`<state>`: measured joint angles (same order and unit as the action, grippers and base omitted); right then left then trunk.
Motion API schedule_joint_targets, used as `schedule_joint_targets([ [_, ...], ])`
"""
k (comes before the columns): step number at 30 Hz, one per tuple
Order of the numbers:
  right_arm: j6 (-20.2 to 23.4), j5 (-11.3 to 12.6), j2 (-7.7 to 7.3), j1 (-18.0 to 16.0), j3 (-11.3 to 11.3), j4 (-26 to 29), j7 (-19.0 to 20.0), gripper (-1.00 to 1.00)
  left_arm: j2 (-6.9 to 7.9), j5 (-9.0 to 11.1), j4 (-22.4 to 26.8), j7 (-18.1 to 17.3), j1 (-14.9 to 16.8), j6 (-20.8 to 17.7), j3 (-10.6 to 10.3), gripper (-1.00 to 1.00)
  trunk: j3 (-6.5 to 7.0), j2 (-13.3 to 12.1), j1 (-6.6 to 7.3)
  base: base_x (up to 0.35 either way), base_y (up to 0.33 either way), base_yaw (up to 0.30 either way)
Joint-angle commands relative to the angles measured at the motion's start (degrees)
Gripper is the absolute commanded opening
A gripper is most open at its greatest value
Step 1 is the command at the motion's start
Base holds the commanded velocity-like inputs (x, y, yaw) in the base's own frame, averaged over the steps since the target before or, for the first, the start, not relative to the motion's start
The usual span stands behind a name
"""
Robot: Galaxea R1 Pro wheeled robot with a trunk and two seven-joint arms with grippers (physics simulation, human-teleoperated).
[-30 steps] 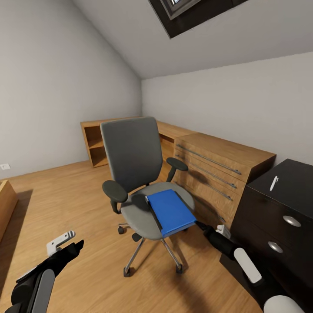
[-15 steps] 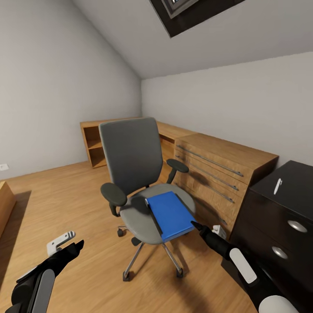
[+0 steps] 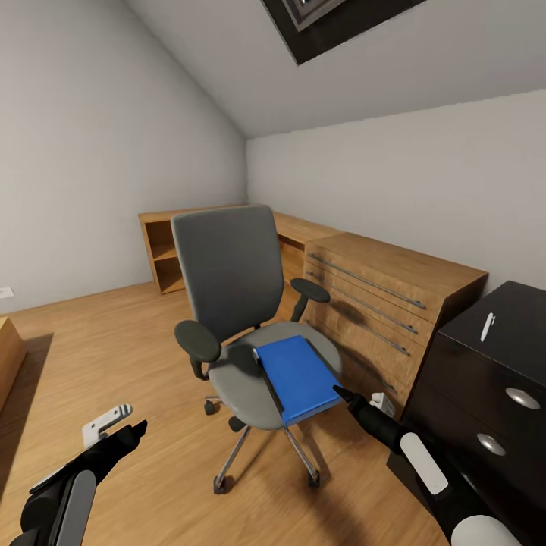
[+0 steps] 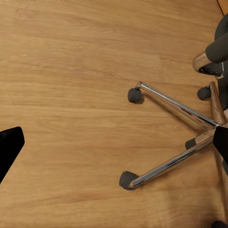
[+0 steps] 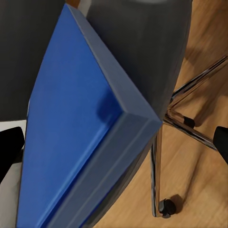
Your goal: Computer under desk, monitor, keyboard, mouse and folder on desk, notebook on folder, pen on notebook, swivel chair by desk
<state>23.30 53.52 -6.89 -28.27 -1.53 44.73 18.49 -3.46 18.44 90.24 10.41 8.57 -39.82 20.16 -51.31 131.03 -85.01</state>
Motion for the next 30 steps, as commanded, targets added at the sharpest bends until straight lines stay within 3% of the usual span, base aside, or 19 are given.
schedule_joint_targets([
  [1,0.2,0.4,-0.06,0.0,-0.1,0.0,0.0,1.0,-0.04,0.6,0.2,0.4,0.0,-0.3,0.1,1.0,-0.06,0.0,0.01,0.0,0.0,0.0],
  [9,0.2,0.4,-0.06,0.0,-0.1,0.0,0.0,1.0,-0.05,0.6,0.4,0.6,0.0,-0.3,0.0,1.0,-1.13,2.4,-1.31,0.0,0.0,0.0],
  [30,0.1,0.4,0.03,0.0,-0.3,0.0,0.1,1.0,-0.05,0.6,0.0,0.5,0.0,-0.2,0.1,1.0,-1.49,3.2,-1.75,0.0,0.0,0.0],
])
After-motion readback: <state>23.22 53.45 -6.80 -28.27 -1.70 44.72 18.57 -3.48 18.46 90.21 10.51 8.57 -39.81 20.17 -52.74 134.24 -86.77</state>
